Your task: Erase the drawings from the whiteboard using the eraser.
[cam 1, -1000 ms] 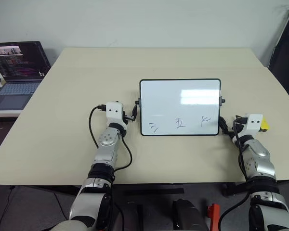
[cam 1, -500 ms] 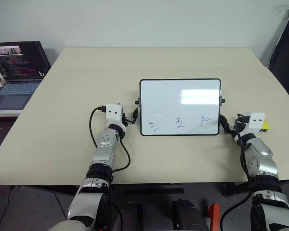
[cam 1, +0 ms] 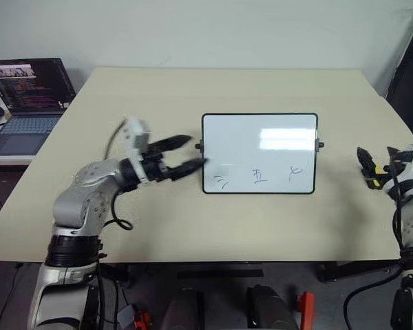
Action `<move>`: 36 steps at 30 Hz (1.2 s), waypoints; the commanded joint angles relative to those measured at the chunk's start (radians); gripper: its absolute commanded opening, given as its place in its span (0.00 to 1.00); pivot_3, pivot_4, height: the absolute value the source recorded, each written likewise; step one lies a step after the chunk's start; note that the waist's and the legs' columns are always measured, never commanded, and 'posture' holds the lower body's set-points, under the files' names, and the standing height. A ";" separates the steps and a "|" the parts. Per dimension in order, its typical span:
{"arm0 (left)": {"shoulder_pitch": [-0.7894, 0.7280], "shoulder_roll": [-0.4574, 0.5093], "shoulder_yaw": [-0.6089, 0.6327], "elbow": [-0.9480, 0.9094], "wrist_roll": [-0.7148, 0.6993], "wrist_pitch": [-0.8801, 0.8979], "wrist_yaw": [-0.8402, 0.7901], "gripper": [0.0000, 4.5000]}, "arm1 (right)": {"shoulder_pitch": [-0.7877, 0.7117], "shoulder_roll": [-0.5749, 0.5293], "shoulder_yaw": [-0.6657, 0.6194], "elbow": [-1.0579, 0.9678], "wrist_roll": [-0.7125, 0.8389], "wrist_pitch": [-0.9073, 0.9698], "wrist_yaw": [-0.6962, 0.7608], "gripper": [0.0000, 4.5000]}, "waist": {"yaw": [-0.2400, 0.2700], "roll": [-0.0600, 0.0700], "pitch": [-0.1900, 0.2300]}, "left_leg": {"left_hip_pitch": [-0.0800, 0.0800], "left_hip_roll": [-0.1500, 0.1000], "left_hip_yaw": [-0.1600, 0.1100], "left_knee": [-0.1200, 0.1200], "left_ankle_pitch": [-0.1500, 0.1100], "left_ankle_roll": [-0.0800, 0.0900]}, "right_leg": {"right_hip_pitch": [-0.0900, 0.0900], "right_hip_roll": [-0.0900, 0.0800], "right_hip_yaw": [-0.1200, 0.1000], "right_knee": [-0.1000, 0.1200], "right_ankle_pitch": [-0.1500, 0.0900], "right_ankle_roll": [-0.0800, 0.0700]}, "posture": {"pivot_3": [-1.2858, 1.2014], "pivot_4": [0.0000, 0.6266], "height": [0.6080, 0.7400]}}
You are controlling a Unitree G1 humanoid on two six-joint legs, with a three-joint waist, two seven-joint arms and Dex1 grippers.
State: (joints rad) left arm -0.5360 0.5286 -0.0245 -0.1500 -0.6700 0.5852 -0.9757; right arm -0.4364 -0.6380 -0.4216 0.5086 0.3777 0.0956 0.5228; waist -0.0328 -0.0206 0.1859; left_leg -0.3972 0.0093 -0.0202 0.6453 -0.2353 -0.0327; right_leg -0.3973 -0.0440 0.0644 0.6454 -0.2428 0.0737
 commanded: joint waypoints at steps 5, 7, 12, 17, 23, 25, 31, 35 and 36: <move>-0.039 -0.173 -0.254 0.017 0.125 -0.022 0.006 1.00 | -0.128 -0.102 -0.020 0.288 -0.013 -0.044 0.069 1.00 | -0.016 0.000 0.000 | 0.001 0.000 0.001 0.000 0.000 0.000 | 0.001 0.001 0.001 0.000 0.000 -0.001 | 0.52 0.24 1.00; -0.039 -0.196 -0.283 0.022 0.155 -0.032 0.007 1.00 | -0.156 -0.115 -0.005 0.373 -0.027 -0.056 0.090 1.00 | -0.026 0.000 0.000 | 0.002 0.001 0.001 0.000 0.000 0.000 | 0.001 0.002 0.002 0.000 0.000 -0.001 | 0.52 0.24 1.00; -0.020 -0.217 -0.274 -0.006 0.160 -0.029 0.011 1.00 | -0.204 -0.126 0.042 0.496 -0.075 -0.065 0.134 1.00 | -0.030 0.000 0.000 | 0.003 0.001 0.002 0.000 0.000 0.000 | 0.001 0.003 0.004 0.000 0.000 -0.001 | 0.52 0.24 1.00; -0.003 -0.211 -0.264 -0.022 0.167 -0.025 0.015 1.00 | -0.237 -0.120 0.082 0.559 -0.119 -0.085 0.144 1.00 | -0.029 0.000 0.000 | 0.003 0.001 0.002 0.000 0.000 0.000 | 0.001 0.003 0.004 0.000 0.000 -0.001 | 0.52 0.24 1.00; 0.010 -0.213 -0.266 -0.041 0.174 -0.018 0.038 1.00 | -0.265 -0.115 0.097 0.600 -0.143 -0.097 0.134 1.00 | -0.026 0.000 0.000 | 0.002 0.001 0.002 0.000 0.000 0.000 | 0.001 0.003 0.004 0.000 0.000 -0.001 | 0.52 0.24 1.00; 0.014 -0.212 -0.264 -0.046 0.175 -0.015 0.045 1.00 | -0.269 -0.112 0.098 0.607 -0.145 -0.096 0.136 1.00 | -0.026 0.000 0.000 | 0.002 0.001 0.001 0.000 0.000 0.000 | 0.001 0.003 0.004 0.000 0.000 -0.001 | 0.52 0.24 1.00; 0.019 -0.206 -0.260 -0.054 0.173 -0.008 0.053 1.00 | -0.278 -0.113 0.100 0.617 -0.161 -0.097 0.119 0.70 | -0.026 0.000 0.000 | 0.002 0.001 0.001 0.000 0.000 0.000 | 0.001 0.003 0.004 0.000 0.000 -0.001 | 0.52 0.24 1.00; 0.025 -0.206 -0.261 -0.056 0.171 -0.004 0.059 1.00 | -0.280 -0.119 0.114 0.630 -0.184 -0.101 0.100 0.37 | -0.026 0.000 0.000 | 0.002 0.001 0.002 0.000 0.000 0.000 | 0.001 0.003 0.004 0.000 0.000 -0.001 | 0.52 0.24 1.00; 0.026 -0.206 -0.261 -0.057 0.171 -0.003 0.061 1.00 | -0.279 -0.120 0.117 0.632 -0.189 -0.102 0.095 0.30 | -0.026 0.000 0.000 | 0.002 0.001 0.002 0.000 0.000 0.000 | 0.001 0.003 0.004 0.000 0.000 -0.001 | 0.52 0.24 1.00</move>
State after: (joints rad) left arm -0.5107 0.3248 -0.3070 -0.1566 -0.4906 0.5831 -0.9218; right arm -0.6952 -0.7400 -0.3091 1.1425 0.1986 0.0154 0.6284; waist -0.0589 -0.0205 0.1859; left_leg -0.3947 0.0102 -0.0186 0.6450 -0.2354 -0.0325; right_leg -0.3966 -0.0415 0.0686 0.6452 -0.2432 0.0727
